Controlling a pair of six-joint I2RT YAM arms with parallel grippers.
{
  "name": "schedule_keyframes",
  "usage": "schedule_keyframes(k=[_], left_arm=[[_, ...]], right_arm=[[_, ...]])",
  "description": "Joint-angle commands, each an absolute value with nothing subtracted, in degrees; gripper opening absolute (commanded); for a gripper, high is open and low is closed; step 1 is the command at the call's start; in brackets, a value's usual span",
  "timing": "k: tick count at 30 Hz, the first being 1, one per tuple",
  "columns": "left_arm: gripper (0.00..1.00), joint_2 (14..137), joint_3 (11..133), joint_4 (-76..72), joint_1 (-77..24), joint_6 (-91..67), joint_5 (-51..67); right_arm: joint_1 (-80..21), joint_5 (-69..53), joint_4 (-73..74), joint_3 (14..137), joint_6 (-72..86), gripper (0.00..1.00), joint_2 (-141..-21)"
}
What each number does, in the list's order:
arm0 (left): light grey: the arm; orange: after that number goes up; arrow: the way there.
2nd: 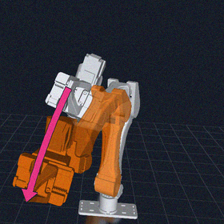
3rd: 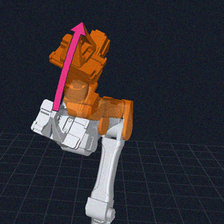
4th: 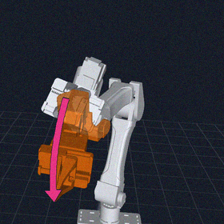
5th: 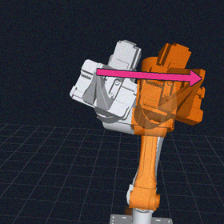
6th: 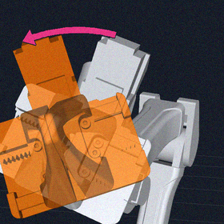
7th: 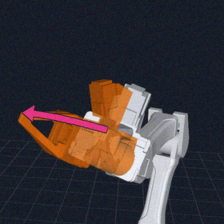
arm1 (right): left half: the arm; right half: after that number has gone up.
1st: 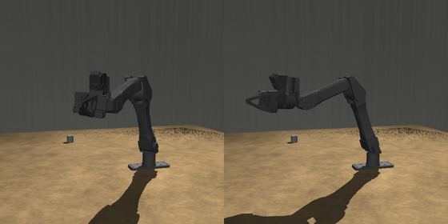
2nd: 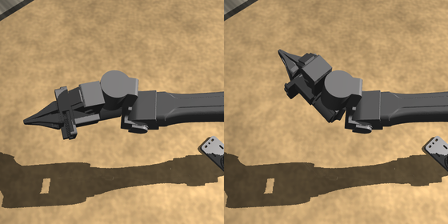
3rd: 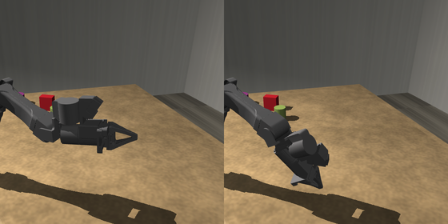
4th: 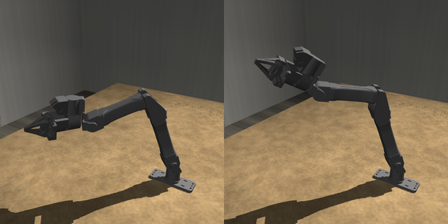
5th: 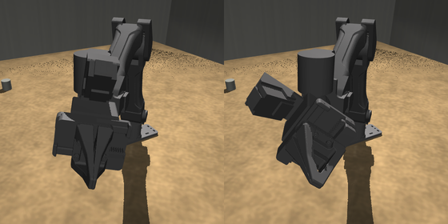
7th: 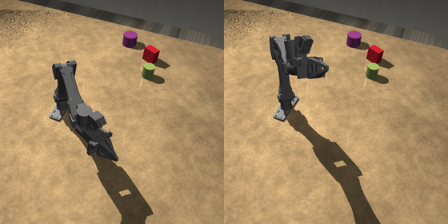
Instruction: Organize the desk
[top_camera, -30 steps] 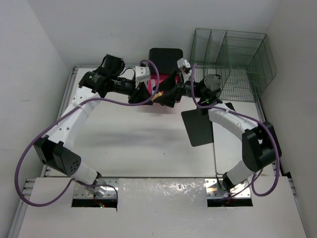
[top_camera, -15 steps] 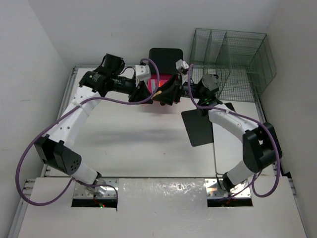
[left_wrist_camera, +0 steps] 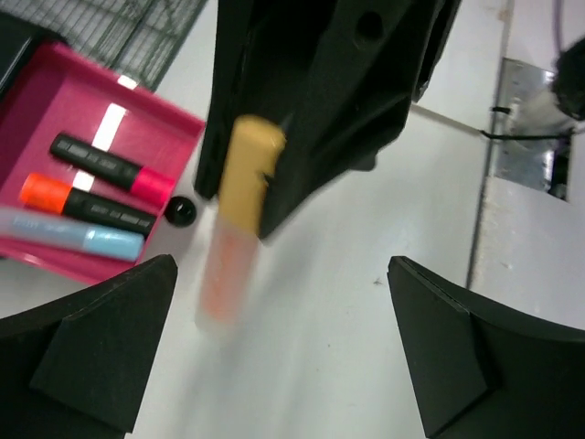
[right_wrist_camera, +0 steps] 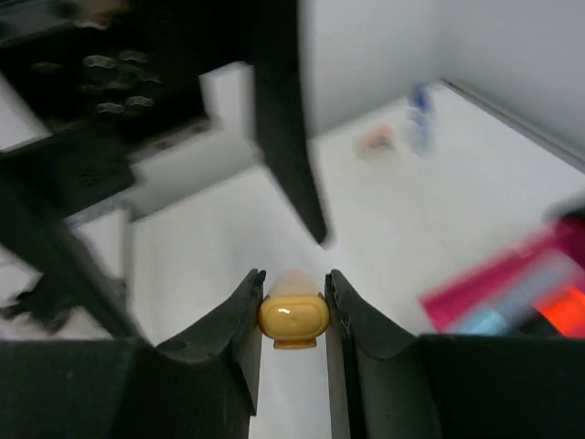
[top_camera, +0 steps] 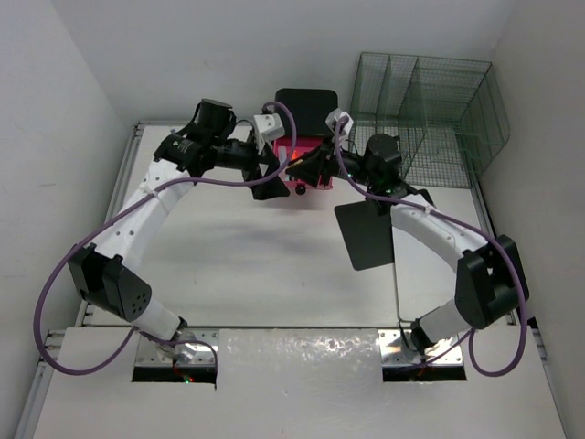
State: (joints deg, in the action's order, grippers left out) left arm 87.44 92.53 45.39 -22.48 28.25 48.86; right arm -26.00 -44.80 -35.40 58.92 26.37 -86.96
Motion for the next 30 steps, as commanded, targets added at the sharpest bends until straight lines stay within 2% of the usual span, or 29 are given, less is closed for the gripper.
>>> schedule_keyframes(k=[1,7,8,12,30], left_arm=[[1.0,86.22,91.32,38.94,-22.94,22.51,40.19],[1.0,83.67,89.92,34.64,-22.85,16.62,21.56],[1.0,83.32,89.48,34.11,-22.85,15.57,14.4],[1.0,82.62,85.18,29.98,-22.76,13.45,1.77],[1.0,86.48,81.91,26.89,-22.76,15.73,-2.64]], right_arm=[[-25.93,-22.41,-13.86,63.8,13.92,0.0,-84.02],[-25.75,0.42,3.91,76.69,8.8,0.0,-90.08],[-25.75,5.83,5.96,78.73,8.27,0.0,-91.65],[-25.75,13.0,13.26,86.04,7.65,0.0,-99.47],[-27.6,17.93,19.15,89.2,10.19,0.0,-103.88]])
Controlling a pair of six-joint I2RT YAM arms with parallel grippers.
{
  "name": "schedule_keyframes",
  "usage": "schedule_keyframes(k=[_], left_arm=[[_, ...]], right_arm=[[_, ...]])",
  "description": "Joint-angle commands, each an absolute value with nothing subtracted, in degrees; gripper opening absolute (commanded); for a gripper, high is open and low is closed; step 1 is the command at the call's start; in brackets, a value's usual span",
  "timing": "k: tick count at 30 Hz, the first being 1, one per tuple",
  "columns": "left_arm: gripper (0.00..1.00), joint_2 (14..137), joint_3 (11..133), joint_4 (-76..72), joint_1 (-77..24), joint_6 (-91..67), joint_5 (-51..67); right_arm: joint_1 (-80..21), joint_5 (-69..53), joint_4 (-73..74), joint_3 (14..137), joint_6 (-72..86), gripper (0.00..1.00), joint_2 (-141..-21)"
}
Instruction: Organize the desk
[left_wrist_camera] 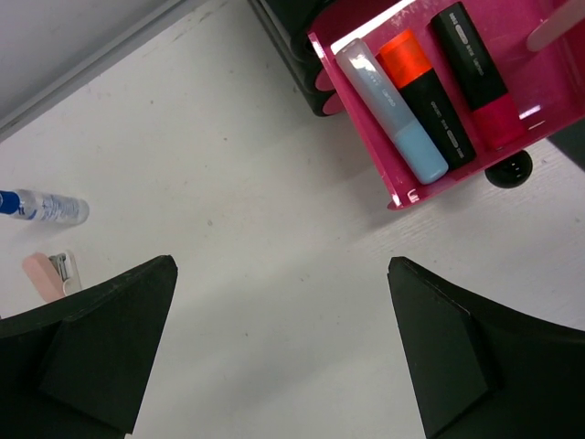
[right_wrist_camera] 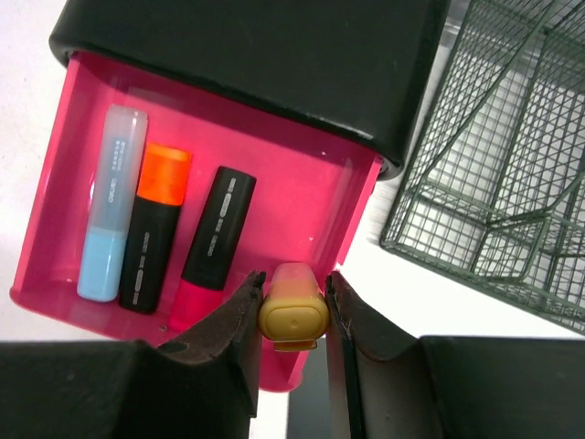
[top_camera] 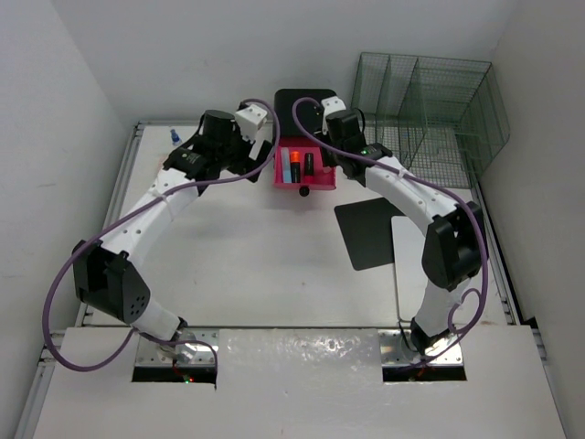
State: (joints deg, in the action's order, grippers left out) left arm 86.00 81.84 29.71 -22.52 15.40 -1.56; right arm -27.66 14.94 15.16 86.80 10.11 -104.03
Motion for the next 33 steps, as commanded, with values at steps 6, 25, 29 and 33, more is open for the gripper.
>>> schedule_keyframes(k=[6,25,29,33], left_arm=[[1.0,88.5,82.44,26.81,-22.76,16.08,-1.85],[1.0,88.42,81.92,26.98,-22.76,17.93,-2.55],[1.0,88.33,81.65,26.98,-22.76,18.11,-2.46],[1.0,87.8,81.3,27.16,-22.76,18.54,-2.72]], right_arm=[[-28.3,17.14,21.45,89.39,10.81,0.0,-102.57],[-28.3,17.49,22.24,92.9,12.13,0.28,-107.75],[-28.3,18.02,22.76,95.96,11.6,0.5,-110.21],[-28.21,19.6,24.26,98.52,11.43,0.63,-112.76]])
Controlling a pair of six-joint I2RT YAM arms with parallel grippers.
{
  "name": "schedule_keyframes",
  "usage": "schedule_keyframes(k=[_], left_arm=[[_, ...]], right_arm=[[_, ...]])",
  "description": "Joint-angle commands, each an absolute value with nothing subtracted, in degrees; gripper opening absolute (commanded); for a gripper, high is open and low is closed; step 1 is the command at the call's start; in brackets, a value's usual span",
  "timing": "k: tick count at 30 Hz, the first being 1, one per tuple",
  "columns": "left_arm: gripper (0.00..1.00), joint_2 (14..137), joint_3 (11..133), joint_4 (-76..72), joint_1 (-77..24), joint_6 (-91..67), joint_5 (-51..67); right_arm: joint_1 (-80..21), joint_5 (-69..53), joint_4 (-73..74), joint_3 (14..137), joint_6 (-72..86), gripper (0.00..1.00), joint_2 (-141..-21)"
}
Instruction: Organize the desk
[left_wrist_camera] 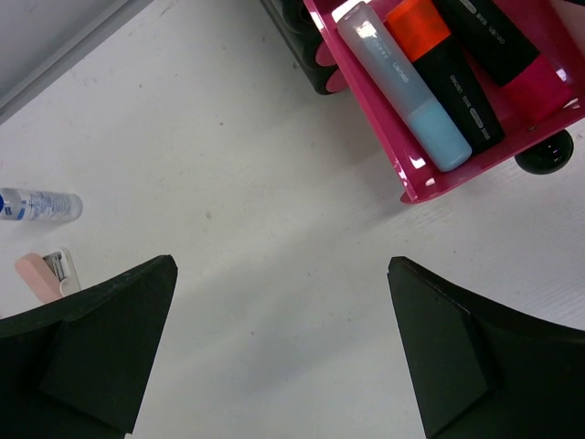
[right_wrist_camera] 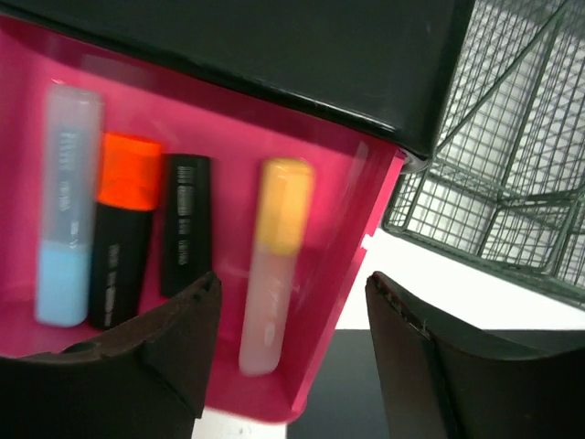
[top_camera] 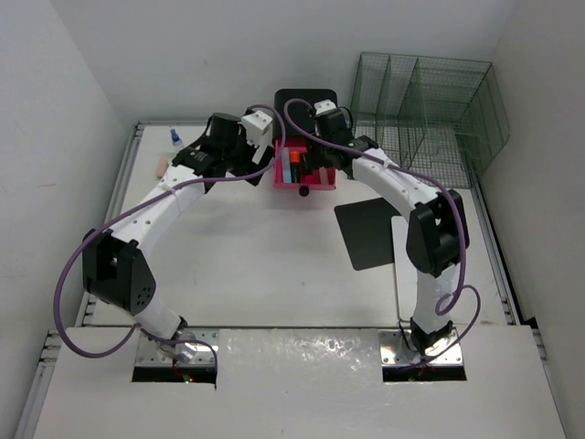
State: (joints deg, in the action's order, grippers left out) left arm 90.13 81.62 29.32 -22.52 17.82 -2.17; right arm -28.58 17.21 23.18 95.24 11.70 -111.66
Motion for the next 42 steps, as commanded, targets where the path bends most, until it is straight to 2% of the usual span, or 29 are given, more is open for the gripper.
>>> schedule_keyframes(k=[1,8,13,18,19,21,23,24,25,26,30,32,35,40,42], left_arm=[[1.0,87.63,81.12,27.25,-22.76,18.72,-2.81],[1.0,87.36,80.86,27.16,-22.76,19.16,-3.34],[1.0,87.45,81.56,27.51,-22.76,19.42,-3.34],[1.0,87.89,81.74,27.77,-22.68,19.69,-6.58],[0.99,88.41,81.74,27.77,-22.33,19.51,-7.98],[1.0,88.77,81.3,26.72,-21.63,18.47,-11.59],[1.0,88.68,80.86,25.93,-19.78,17.58,-12.65],[1.0,88.33,80.51,25.75,-18.99,16.71,-12.4],[1.0,87.29,79.9,24.79,-17.07,16.18,-10.65],[1.0,86.58,78.24,24.18,-15.83,15.39,-9.42],[1.0,83.68,74.19,21.8,-9.77,14.77,-3.87],[0.99,82.8,72.43,20.75,-9.32,14.94,-4.3],[1.0,82.18,71.19,19.78,-9.32,15.73,-4.39],[1.0,82.09,70.58,18.9,-9.32,16.17,-4.75],[1.0,82.09,70.4,18.63,-9.32,16.26,-4.48]], right_arm=[[-28.13,20.03,24.26,98.53,11.51,0.64,-112.94],[-28.13,20.22,22.33,97.82,10.02,0.65,-111.01],[-29.0,17.93,20.4,95.63,4.49,0.68,-105.39],[-31.28,24.58,19.78,86.86,7.27,0.69,-94.34],[-31.72,25.04,17.6,81.27,8.77,0.68,-92.48],[-34.0,26.7,14.17,75.26,12.28,0.6,-89.14],[-36.02,29.52,11.26,68.49,14.32,0.44,-86.14],[-37.86,30.58,10.64,66.55,16.76,0.32,-85.35],[-38.58,30.5,8.72,62.79,18.18,0.29,-84.21],[-39.19,29.89,7.4,61.1,19.67,0.29,-83.85],[-41.92,29.44,-1.39,54.94,25.73,0.52,-84.81],[-42.27,30.31,-3.77,54.58,27.59,0.58,-86.91],[-42.8,30.23,-6.59,54.93,30.23,0.58,-90.17],[-44.21,31.29,-9.14,59.23,29.36,0.51,-96.14],[-44.21,30.42,-10.8,60.72,29.18,0.51,-98.95]])
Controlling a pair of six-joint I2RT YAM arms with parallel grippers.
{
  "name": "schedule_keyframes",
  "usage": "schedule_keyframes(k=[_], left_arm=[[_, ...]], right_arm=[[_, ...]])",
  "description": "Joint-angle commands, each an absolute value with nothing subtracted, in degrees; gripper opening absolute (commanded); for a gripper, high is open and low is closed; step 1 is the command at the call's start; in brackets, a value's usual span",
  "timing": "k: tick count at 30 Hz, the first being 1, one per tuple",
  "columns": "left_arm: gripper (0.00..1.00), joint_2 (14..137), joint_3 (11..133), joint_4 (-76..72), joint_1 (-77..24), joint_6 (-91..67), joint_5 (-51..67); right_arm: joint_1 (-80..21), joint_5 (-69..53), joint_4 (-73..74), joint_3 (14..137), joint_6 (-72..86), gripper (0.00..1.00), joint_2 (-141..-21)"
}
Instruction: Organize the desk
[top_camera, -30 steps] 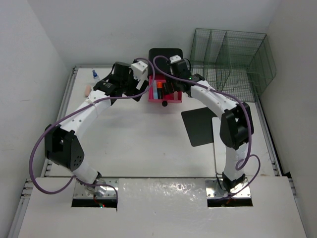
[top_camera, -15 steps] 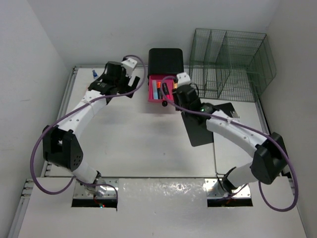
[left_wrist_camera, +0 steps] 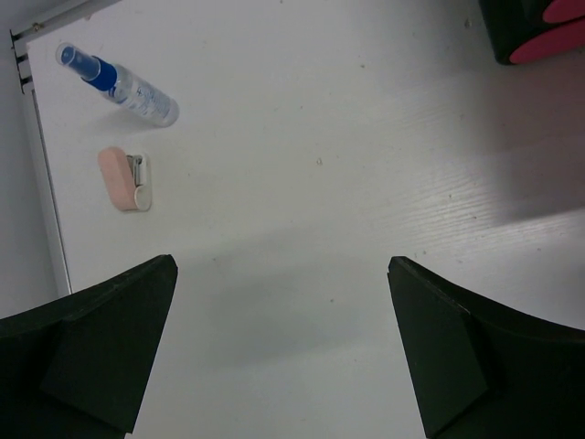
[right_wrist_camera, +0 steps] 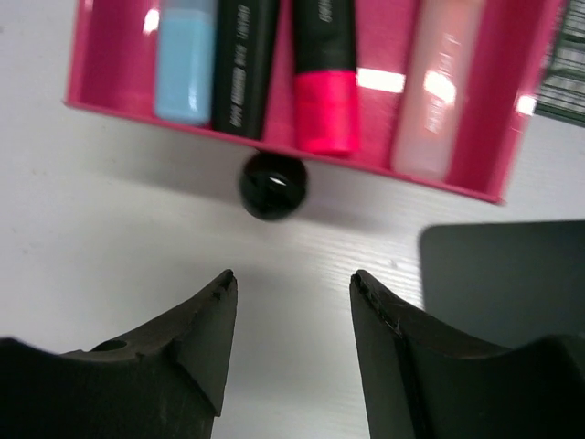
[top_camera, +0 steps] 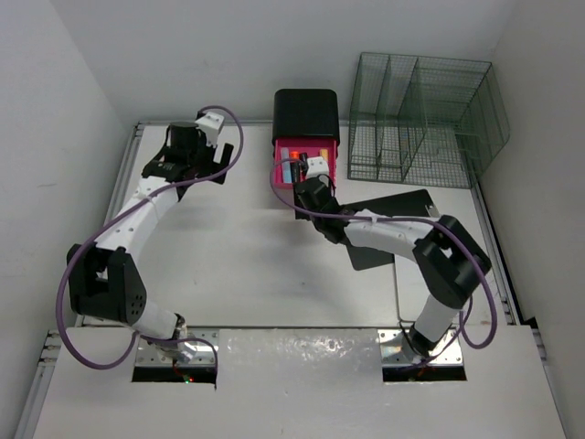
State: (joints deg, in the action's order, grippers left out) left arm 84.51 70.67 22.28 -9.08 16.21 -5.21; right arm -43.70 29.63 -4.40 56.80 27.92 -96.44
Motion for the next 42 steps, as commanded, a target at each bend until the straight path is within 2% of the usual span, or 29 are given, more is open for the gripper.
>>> schedule_keyframes(k=[1,5,12,17,21,24,27,42], left_arm=[[1.0,82.18,70.23,18.55,-9.32,16.26,-4.4],[1.0,81.65,69.35,17.67,-9.32,16.7,-4.04],[1.0,80.42,68.47,17.23,-9.32,17.14,-2.9],[1.0,79.63,68.2,16.88,-9.32,17.75,-3.6],[1.0,79.19,68.03,16.79,-9.32,17.75,-3.43],[1.0,79.19,68.03,16.96,-9.32,17.84,-3.52],[1.0,79.1,67.94,17.05,-9.32,18.02,-3.95],[1.0,79.19,67.85,17.05,-9.32,18.37,-4.31]], right_arm=[[-44.21,29.54,-12.38,60.65,28.83,0.52,-99.57],[-44.21,30.31,-16.35,61.08,28.65,0.52,-101.69],[-44.3,36.37,-12.66,68.37,25.49,0.48,-106.78],[-44.21,38.23,-11.51,71.28,25.4,0.4,-109.77],[-44.21,40.69,-13.26,71.11,24.52,0.27,-109.43],[-44.12,43.06,-16.08,70.14,23.29,0.08,-108.37],[-43.86,43.68,-17.58,70.66,21.36,0.0,-107.75],[-37.54,36.13,-15.56,82.17,19.25,0.0,-113.37]])
